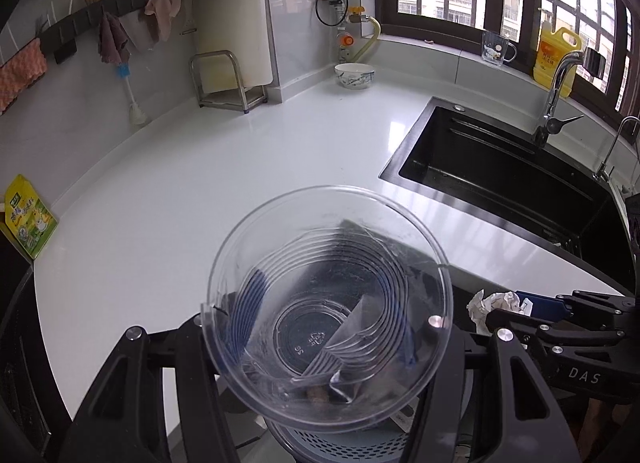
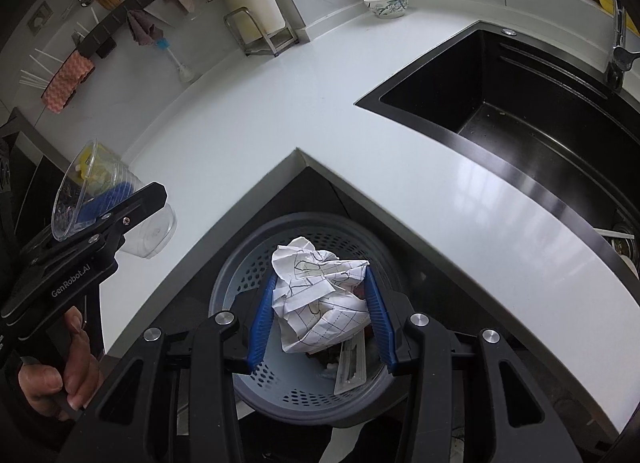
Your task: Collect trash
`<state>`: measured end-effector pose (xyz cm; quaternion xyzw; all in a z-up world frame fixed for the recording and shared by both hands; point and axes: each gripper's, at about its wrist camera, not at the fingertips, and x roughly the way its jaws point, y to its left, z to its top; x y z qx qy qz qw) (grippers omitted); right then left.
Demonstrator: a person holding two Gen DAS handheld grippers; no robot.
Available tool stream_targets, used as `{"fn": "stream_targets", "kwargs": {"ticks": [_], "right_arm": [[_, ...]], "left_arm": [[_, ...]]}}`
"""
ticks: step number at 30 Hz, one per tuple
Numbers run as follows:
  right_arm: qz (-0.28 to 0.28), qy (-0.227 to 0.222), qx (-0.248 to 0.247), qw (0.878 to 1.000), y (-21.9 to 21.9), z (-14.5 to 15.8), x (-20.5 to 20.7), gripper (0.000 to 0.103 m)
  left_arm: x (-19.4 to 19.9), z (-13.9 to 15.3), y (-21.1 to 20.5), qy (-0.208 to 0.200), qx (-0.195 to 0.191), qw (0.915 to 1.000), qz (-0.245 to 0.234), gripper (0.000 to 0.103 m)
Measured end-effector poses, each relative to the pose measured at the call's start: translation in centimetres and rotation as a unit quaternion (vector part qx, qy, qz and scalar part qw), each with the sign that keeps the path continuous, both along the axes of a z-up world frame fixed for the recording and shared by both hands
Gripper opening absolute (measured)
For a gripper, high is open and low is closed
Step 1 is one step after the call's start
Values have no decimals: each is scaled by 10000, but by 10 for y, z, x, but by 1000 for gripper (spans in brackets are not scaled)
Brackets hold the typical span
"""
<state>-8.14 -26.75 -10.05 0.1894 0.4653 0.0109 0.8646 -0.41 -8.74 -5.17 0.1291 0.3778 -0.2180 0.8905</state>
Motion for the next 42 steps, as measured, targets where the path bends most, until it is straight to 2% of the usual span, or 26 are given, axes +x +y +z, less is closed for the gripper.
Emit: {"fn": "stream_targets", "kwargs": {"ticks": [9,23,31,32,35,42], "right_arm": [[433,277,-11,9987,9,-19,-9,42],[738,796,24,9941,22,-65,-6,43],[882,702,22,9936,32,-63,14,43],[885,658,18,9939,32,-61,15,46],[861,580,18,9946,32,-54,19,63],[768,545,-36,9955,25,-45,24,64]], "left_arm": [[-23,-24,6,247,49,9993,276,57],[-26,-72,17,1011,136,9931,574,60],[-20,-67,20,991,61,9927,688,61],[-19,-66,20,989,46,9926,705,66],[-20,-59,23,923,8,9929,753,75],[-16,-49,32,929,57,9910,959,76]]}}
